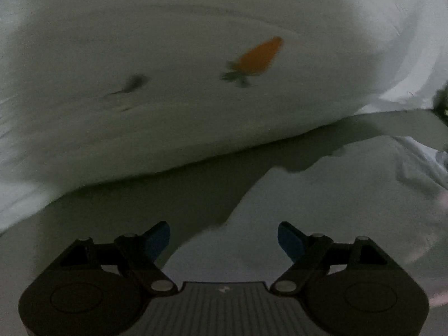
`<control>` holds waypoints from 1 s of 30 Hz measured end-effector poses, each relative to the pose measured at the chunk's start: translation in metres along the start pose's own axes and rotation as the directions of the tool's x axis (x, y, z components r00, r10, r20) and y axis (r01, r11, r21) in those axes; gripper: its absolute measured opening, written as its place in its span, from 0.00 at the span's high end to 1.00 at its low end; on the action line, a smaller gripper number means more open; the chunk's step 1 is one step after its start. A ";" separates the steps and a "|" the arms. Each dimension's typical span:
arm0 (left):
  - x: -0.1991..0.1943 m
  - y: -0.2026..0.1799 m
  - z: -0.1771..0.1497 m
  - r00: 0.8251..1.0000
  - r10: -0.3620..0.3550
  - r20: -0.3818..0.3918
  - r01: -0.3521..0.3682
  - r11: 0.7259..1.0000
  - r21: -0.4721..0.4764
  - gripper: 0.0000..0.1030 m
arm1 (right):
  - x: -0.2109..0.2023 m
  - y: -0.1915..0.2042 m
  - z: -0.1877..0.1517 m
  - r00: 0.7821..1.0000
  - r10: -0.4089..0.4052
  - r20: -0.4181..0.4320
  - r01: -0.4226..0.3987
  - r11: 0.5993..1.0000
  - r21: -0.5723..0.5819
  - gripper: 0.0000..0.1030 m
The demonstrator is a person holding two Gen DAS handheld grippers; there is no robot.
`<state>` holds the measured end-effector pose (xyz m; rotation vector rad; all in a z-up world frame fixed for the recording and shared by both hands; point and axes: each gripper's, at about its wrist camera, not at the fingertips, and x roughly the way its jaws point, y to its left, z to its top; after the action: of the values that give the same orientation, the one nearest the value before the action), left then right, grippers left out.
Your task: Fold clothes
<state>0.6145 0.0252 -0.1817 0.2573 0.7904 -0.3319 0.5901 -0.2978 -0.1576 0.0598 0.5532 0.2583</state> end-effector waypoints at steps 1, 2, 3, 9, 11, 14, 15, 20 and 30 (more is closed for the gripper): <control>0.012 -0.001 0.002 1.000 -0.023 -0.014 0.023 1.000 0.018 0.17 | 0.024 -0.009 0.013 0.999 0.033 -0.006 -0.033 0.999 -0.043 0.59; 0.024 -0.003 0.005 0.999 -0.045 -0.029 0.046 0.998 0.035 0.17 | 0.047 -0.016 0.023 0.998 0.066 -0.018 -0.067 0.994 -0.084 0.58; 0.035 -0.004 0.007 0.997 -0.067 -0.044 0.069 0.996 0.052 0.17 | 0.069 -0.021 0.030 0.994 0.098 -0.039 -0.102 0.988 -0.119 0.56; 0.078 -0.003 0.003 0.987 -0.146 -0.068 0.148 0.989 0.023 0.01 | 0.156 -0.037 0.038 0.946 0.249 -0.205 -0.293 0.930 -0.222 0.16; 0.080 -0.003 -0.002 0.987 -0.153 -0.050 0.153 0.988 -0.005 0.00 | 0.170 -0.040 0.034 0.925 0.272 -0.265 -0.334 0.915 -0.227 0.13; 0.074 -0.011 -0.010 0.995 -0.099 0.015 0.100 0.994 -0.053 0.25 | 0.168 -0.037 0.028 0.917 0.302 -0.258 -0.369 0.889 -0.271 0.28; 0.069 -0.015 -0.011 0.997 -0.070 0.033 0.072 0.994 -0.083 0.55 | 0.165 -0.036 0.028 0.920 0.301 -0.251 -0.366 0.889 -0.275 0.42; 0.064 -0.062 -0.007 0.986 0.161 0.048 -0.160 0.986 -0.038 0.91 | 0.137 -0.001 0.013 0.960 0.180 -0.214 -0.262 0.846 -0.465 0.96; 0.104 -0.100 0.056 0.938 0.338 0.077 -0.331 0.940 -0.085 0.97 | 0.118 0.024 0.033 0.988 -0.141 0.062 0.149 0.773 -0.617 0.98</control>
<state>0.6809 -0.1061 -0.2299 0.3031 0.6535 0.0067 0.6984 -0.2439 -0.1871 -0.6279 0.4338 0.2783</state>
